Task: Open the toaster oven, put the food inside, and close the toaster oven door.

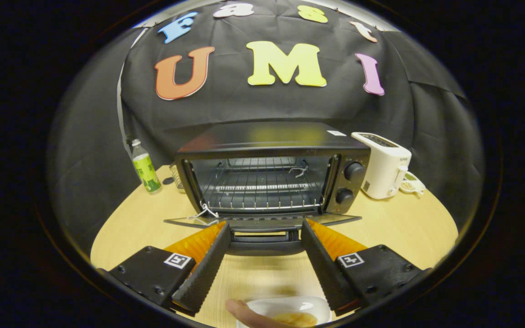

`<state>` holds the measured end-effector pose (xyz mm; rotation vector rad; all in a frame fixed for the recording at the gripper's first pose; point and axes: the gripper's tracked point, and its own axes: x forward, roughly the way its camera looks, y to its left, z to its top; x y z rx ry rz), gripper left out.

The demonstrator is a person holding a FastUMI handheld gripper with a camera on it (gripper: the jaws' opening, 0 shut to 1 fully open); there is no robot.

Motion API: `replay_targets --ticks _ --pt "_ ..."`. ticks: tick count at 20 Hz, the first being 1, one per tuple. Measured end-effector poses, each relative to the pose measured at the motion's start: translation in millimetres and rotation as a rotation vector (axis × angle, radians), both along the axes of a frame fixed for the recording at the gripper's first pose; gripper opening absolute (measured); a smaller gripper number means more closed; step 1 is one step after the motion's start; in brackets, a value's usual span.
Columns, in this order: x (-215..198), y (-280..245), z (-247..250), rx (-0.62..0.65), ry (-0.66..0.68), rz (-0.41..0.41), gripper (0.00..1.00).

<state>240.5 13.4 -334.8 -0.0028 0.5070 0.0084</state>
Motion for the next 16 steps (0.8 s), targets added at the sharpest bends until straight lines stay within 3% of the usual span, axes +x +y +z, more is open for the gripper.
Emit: replay_targets --ticks 13,16 --pt "-32 -3 -67 -0.022 0.147 -0.002 1.0" --pt "-33 -12 -64 -0.049 0.12 -0.004 1.0"
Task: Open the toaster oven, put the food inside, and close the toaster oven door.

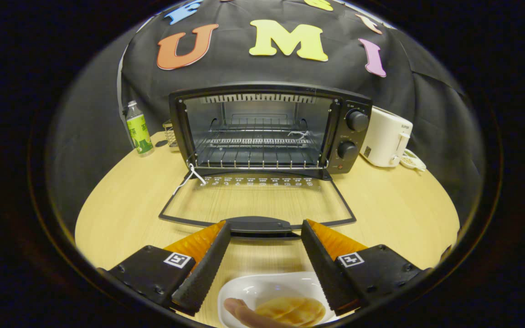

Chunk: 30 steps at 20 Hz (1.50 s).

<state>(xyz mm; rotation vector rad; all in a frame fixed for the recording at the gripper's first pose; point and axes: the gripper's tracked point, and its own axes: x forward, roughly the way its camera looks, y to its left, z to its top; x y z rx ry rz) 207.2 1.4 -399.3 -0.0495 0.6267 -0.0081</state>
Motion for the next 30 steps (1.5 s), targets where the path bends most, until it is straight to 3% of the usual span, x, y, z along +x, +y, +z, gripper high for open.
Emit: replay_targets --ticks 10,17,21,30 --pt "-69 0 46 0.019 -0.104 0.084 1.0" --pt "-123 -4 8 0.057 -0.023 0.079 1.0" --pt "-134 -14 -10 0.091 0.015 0.044 1.0" --pt "-153 -20 -11 0.022 0.001 0.048 1.0"
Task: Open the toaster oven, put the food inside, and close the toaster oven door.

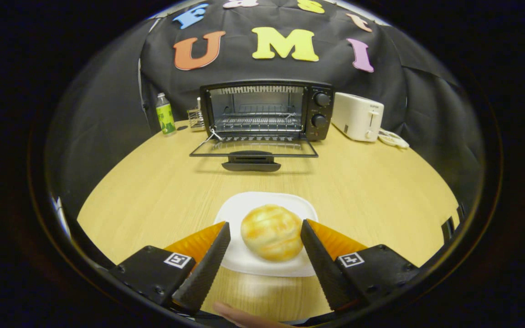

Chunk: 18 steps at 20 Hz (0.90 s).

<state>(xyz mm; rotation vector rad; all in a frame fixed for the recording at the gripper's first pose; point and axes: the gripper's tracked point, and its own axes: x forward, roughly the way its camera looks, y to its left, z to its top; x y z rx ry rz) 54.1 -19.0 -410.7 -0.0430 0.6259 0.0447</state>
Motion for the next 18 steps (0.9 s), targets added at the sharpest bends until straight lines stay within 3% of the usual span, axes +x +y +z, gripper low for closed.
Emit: replay_targets --ticks 6,10,11,13,18 --pt "-9 -4 -22 0.03 0.069 -0.014 1.0" --pt "0 -5 -23 0.074 0.045 -0.017 1.0" --pt "0 -6 -23 0.082 0.043 -0.021 0.88" --pt "-1 -7 -16 0.099 0.032 -0.028 0.79" --pt "3 7 23 0.245 -0.012 -0.023 0.74"
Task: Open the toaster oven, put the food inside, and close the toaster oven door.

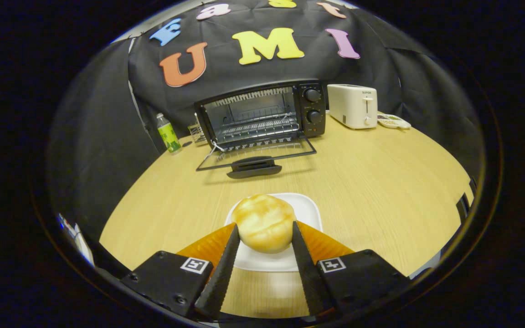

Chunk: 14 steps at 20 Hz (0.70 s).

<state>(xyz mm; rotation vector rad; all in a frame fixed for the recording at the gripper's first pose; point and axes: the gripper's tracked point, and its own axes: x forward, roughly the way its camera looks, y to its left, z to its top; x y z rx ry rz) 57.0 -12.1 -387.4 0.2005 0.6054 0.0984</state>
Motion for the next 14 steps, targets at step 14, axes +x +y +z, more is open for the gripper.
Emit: replay_targets --ticks 14 --pt "89 25 60 0.418 -0.161 -0.078 0.73"
